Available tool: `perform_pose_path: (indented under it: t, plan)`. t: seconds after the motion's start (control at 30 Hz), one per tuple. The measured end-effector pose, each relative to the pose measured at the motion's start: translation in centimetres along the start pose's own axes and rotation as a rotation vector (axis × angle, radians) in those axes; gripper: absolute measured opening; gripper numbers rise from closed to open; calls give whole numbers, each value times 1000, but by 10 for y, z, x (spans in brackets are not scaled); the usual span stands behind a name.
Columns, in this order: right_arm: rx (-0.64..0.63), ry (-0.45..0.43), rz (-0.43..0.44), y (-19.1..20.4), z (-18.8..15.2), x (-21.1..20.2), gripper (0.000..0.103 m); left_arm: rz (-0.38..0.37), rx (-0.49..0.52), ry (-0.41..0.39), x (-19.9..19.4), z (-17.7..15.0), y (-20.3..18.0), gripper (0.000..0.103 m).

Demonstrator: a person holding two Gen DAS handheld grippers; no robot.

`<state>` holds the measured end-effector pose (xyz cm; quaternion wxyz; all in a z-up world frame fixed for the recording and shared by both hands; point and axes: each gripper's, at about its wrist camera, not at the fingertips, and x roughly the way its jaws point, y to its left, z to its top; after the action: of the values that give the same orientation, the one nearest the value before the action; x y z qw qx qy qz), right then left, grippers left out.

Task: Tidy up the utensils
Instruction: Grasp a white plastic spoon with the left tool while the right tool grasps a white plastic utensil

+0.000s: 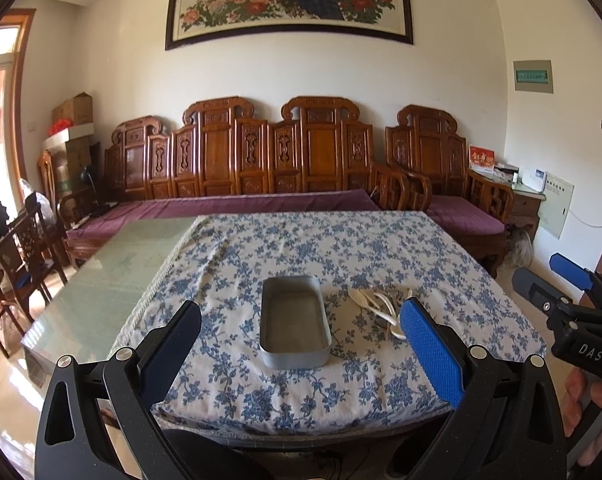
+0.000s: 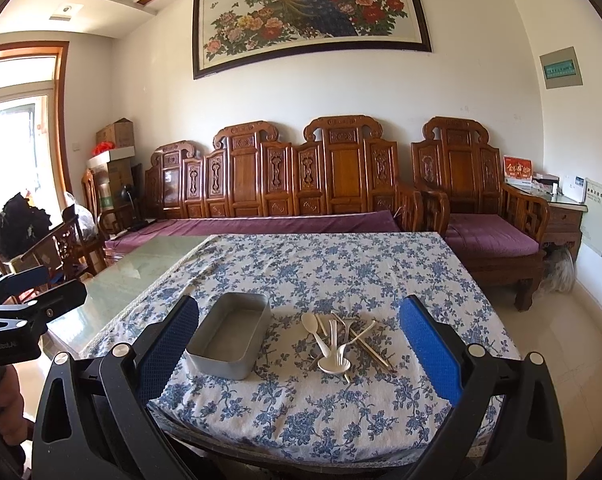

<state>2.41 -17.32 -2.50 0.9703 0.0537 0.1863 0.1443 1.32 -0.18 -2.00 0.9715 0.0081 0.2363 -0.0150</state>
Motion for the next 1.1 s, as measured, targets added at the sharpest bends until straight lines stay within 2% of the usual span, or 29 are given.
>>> perform_pose_path:
  t: [0.23, 0.37, 0.57, 0.73, 0.93, 1.1]
  plan:
    - [6, 41, -14, -10, -11, 23, 100, -18, 9, 79, 27, -13, 4, 96]
    - [-4, 71, -14, -16, -18, 42, 95, -37, 19, 117, 45, -17, 2, 96]
    - [-25, 139, -21, -29, -30, 82, 80, -80, 29, 172, 80, -20, -6, 96]
    - [-22, 199, -27, -48, -39, 122, 63, -102, 52, 210, 116, -20, -18, 96]
    - [-9, 260, -31, -72, -51, 168, 53, -131, 69, 254, 158, -22, -29, 96]
    - [24, 317, -22, -89, -62, 206, 49, -136, 81, 286, 186, -25, -37, 95]
